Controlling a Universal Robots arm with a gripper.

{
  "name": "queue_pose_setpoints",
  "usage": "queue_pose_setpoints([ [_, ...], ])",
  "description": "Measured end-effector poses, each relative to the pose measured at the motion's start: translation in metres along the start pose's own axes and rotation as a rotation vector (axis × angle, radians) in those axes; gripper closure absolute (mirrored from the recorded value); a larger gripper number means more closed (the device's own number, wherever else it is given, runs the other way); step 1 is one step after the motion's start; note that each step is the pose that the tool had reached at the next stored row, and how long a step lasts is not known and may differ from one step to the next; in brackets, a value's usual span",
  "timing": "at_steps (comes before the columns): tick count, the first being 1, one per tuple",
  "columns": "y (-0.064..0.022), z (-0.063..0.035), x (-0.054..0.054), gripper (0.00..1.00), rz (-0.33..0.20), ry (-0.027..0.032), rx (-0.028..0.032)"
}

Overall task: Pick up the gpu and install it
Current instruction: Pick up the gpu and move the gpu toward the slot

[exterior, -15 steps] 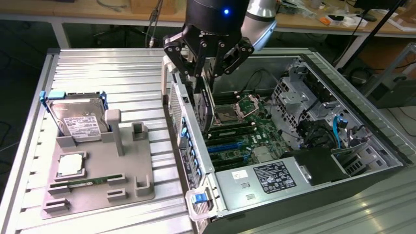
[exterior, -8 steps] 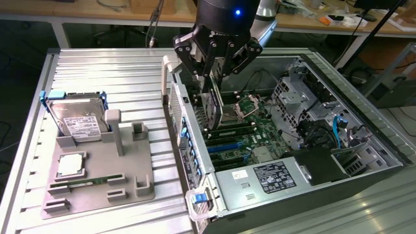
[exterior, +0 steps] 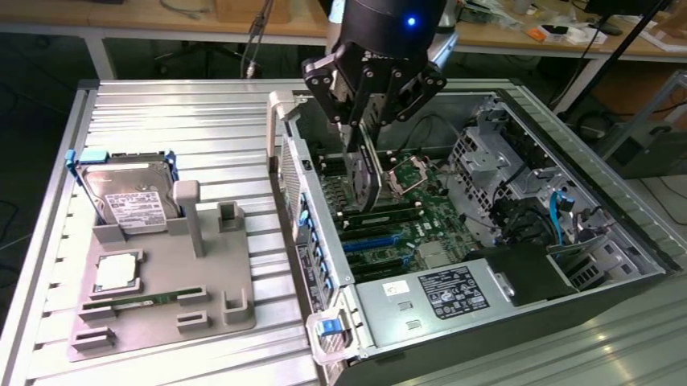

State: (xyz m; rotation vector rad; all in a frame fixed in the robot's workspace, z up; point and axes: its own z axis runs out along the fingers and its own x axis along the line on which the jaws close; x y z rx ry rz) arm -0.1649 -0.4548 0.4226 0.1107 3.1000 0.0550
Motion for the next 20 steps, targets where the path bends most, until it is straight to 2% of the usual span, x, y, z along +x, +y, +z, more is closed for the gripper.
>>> queue_pose_setpoints([
  [7, 0.0007, 0.0004, -0.01, 0.73, 0.0, 0.0, 0.0],
  [20, 0.0024, 0.0014, -0.034, 0.73, 0.0, 0.0007, 0.0],
])
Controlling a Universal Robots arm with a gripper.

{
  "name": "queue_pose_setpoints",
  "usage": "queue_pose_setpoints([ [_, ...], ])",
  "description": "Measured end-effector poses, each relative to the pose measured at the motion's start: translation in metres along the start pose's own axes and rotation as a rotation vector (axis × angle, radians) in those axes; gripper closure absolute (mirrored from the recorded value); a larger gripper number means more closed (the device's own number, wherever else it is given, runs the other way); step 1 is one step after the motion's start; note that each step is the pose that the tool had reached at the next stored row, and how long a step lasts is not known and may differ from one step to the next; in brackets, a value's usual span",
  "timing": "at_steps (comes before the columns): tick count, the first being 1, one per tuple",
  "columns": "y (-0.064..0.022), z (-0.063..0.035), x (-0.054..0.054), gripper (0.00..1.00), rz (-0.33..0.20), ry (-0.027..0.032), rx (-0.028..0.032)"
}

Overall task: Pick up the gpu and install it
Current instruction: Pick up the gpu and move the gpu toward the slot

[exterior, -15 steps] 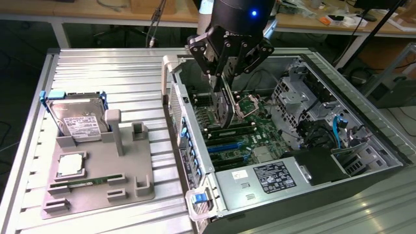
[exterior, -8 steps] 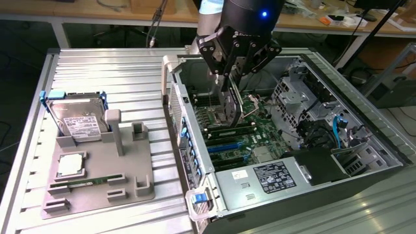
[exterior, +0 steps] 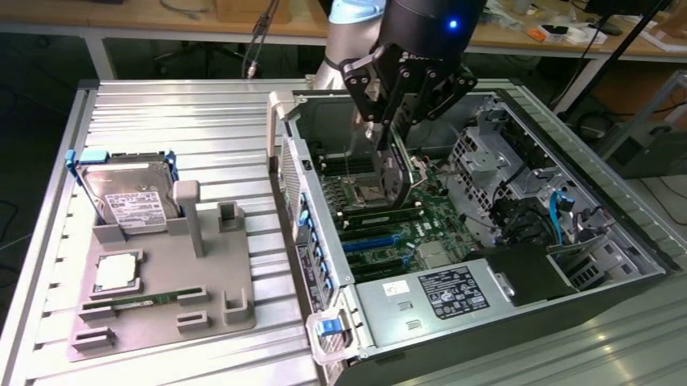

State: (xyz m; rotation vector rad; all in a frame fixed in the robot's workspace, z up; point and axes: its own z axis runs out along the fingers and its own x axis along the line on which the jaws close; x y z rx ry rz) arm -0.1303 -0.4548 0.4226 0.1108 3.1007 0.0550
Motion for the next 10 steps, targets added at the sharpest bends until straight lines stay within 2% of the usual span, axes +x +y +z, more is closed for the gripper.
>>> queue_pose_setpoints([
  [10, 0.0011, 0.0006, -0.016, 0.73, 0.0, 0.0005, 0.0001],
])
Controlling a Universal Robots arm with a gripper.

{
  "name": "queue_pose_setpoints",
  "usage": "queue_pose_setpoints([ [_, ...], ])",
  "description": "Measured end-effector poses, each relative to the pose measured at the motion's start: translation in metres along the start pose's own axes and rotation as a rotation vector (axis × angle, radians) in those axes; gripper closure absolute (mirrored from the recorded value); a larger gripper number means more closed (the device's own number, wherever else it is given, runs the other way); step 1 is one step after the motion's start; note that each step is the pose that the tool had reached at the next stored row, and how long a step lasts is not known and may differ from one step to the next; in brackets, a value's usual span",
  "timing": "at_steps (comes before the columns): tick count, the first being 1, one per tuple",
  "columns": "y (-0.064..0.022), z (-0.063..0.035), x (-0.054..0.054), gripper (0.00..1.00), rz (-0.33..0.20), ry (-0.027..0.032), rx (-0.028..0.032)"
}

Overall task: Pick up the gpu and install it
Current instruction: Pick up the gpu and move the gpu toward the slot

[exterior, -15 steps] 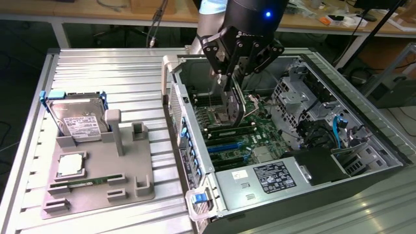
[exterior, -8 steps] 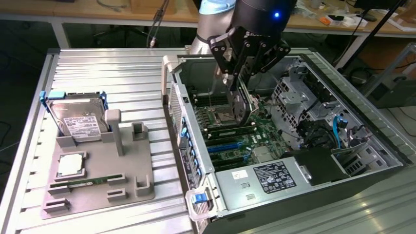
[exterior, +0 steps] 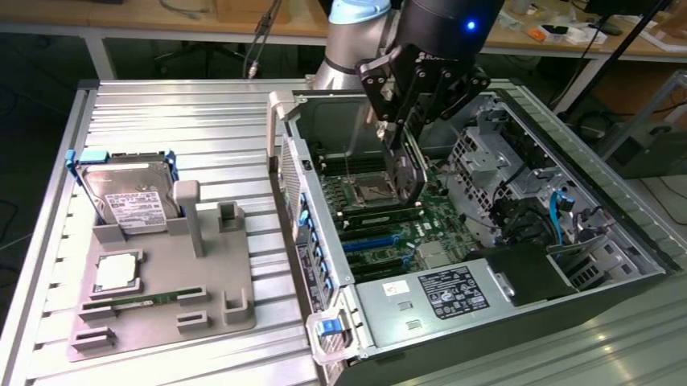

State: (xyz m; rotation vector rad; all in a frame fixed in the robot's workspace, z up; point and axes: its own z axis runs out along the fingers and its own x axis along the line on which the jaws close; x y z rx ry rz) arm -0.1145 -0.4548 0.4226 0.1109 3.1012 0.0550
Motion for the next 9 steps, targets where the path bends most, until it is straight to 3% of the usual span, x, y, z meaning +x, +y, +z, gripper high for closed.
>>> queue_pose_setpoints([
  [9, 0.001, 0.0006, -0.015, 0.73, 0.0, 0.0002, 0.0],
])
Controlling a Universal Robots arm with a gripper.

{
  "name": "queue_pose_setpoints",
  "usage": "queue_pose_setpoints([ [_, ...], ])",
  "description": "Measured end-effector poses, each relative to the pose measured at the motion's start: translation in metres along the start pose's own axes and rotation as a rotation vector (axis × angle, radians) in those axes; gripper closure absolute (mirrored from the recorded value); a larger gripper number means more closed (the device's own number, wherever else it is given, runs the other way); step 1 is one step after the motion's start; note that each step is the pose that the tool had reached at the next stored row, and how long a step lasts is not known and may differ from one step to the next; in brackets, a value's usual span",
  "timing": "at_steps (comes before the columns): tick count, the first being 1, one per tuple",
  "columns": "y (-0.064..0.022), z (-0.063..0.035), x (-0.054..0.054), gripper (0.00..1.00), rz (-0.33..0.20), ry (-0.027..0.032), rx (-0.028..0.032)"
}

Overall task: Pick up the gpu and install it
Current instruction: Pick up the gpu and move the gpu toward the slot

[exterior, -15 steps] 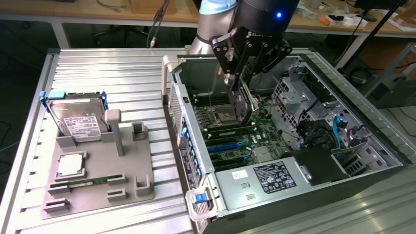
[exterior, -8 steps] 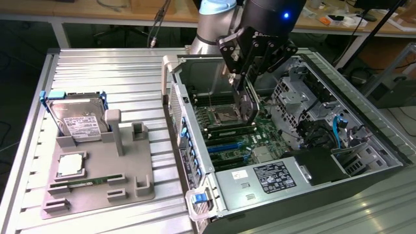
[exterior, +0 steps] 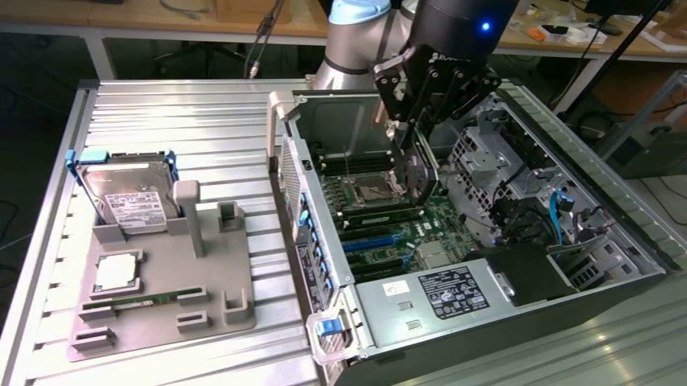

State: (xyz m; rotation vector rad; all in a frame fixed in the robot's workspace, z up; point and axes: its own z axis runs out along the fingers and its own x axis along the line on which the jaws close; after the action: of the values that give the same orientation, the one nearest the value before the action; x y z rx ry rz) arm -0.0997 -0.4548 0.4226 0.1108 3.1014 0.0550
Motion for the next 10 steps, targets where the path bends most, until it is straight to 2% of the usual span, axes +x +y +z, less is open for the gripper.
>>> queue_pose_setpoints([
  [10, 0.0014, 0.0008, -0.02, 0.73, 0.0, 0.0003, 0.0001],
])
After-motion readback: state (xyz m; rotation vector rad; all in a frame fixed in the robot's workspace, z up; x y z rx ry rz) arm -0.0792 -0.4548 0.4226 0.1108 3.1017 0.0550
